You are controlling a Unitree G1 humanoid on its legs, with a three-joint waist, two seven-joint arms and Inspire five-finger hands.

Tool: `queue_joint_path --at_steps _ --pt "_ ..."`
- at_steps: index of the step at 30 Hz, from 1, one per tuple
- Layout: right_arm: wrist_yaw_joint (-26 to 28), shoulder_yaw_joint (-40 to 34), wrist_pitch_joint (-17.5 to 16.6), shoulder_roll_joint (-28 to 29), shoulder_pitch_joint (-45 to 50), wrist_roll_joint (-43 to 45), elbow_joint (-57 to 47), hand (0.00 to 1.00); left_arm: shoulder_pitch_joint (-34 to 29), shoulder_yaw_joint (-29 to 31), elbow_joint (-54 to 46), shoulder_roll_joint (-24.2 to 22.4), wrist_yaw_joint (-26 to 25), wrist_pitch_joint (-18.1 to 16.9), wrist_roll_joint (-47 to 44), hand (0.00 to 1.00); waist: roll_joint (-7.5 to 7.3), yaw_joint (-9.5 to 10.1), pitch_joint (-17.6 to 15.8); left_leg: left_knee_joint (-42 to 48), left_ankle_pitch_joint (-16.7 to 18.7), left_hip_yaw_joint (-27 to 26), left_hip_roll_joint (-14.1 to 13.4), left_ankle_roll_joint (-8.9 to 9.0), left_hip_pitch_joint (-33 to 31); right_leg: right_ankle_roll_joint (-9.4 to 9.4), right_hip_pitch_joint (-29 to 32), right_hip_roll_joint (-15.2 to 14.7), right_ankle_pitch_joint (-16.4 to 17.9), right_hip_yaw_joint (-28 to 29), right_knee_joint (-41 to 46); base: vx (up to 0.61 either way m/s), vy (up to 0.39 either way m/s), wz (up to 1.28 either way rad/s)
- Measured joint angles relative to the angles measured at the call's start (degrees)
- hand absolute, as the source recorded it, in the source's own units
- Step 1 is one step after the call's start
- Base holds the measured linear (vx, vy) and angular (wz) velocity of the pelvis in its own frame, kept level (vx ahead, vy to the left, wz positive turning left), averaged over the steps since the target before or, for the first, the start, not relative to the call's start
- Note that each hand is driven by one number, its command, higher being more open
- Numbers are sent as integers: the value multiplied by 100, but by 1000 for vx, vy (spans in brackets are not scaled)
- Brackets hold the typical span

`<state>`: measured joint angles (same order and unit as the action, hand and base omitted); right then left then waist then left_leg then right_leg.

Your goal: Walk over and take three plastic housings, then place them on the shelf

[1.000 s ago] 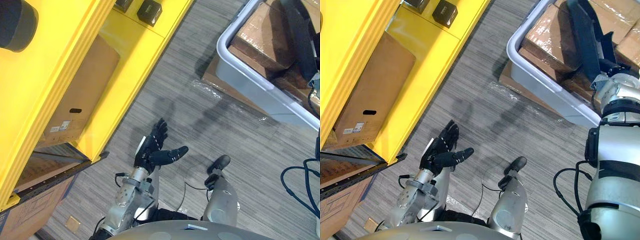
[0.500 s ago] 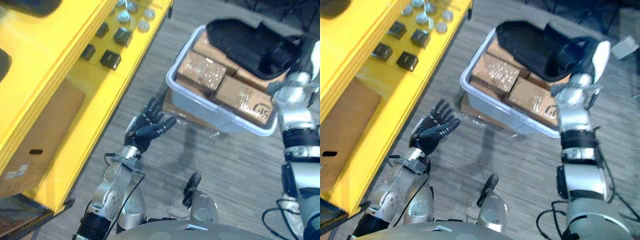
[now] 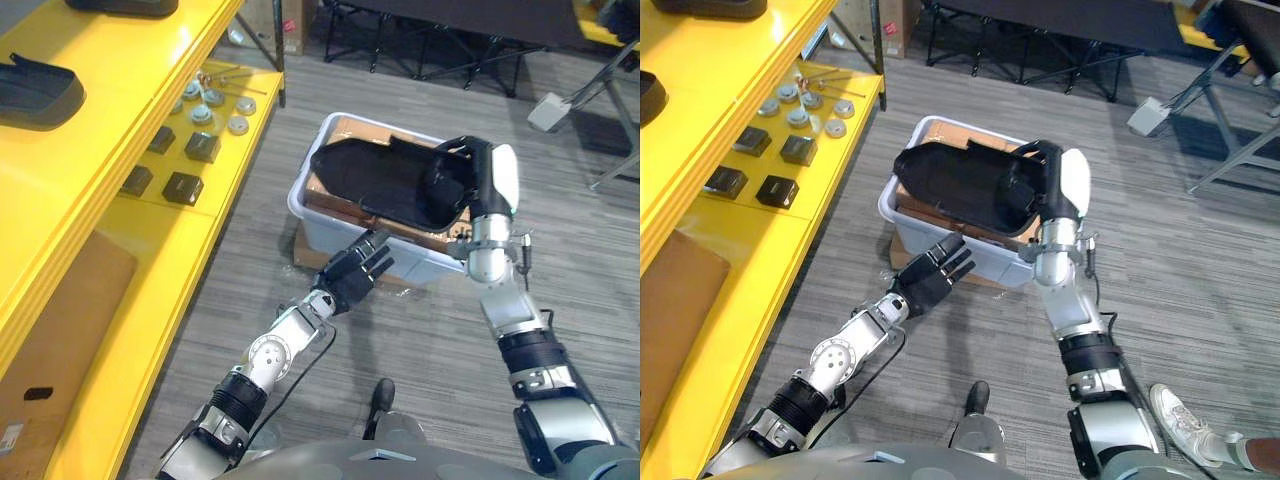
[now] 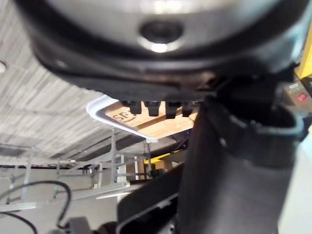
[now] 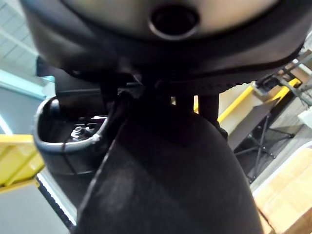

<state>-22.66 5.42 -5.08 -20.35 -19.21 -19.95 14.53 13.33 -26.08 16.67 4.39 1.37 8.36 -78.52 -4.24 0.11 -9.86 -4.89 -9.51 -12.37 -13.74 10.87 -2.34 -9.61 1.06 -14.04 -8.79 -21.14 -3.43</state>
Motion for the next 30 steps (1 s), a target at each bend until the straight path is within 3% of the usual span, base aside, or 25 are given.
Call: queue_joint_path --at_steps 6,11,12,17,19,21,24,27,30 --pt "238 437 -484 350 412 -6 -521 0 161 -77 264 -68 -218 -549 -521 100 -70 -33 160 2 38 -108 5 9 106 -2 -25 5 -60 114 -88 -1 -5 -11" --pt "273 419 -572 656 645 -3 -593 0 165 -110 402 -135 -468 -1068 -993 100 -148 -33 249 4 67 -119 9 31 227 -1 -143 4 -65 117 -98 0 0 0" --pt "274 415 -605 737 724 9 -598 0 168 -107 402 -147 -523 -1186 -1110 0 -157 -34 256 4 78 -121 9 31 250 -1 -162 4 -63 119 -99 0 0 0" --pt "363 484 -717 832 1058 77 -606 0 167 -49 414 -238 -760 -1599 -1349 0 -157 -37 258 2 131 -124 9 59 290 2 -193 2 -53 120 -103 0 0 0" --pt "353 555 -718 1026 1303 119 -607 0 165 60 418 -376 -866 -2068 -1519 0 -146 -49 264 3 132 -126 9 56 293 3 -192 2 -53 119 -104 0 0 0" --pt "343 597 -790 1146 1402 189 -607 0 140 66 501 -382 -889 -2246 -1563 0 -128 -60 276 3 129 -127 9 49 295 3 -193 2 -53 118 -104 0 0 0" --pt "343 748 -809 1152 1437 225 -607 0 22 116 554 -385 -800 -2329 -1661 0 -126 -61 286 4 129 -126 9 46 294 3 -194 1 -53 115 -105 0 0 0" --pt "318 918 -1087 1156 1499 206 -610 0 -197 257 582 -372 -276 -2136 -1880 0 -128 -69 297 4 133 -125 10 46 296 1 -201 0 -49 111 -106 0 0 0" --pt "103 1031 -1292 1166 1594 187 -639 0 -212 274 580 -372 -140 -2128 -1751 0 -124 -38 328 4 136 -125 16 46 298 -2 -205 -7 -45 108 -107 0 0 0"
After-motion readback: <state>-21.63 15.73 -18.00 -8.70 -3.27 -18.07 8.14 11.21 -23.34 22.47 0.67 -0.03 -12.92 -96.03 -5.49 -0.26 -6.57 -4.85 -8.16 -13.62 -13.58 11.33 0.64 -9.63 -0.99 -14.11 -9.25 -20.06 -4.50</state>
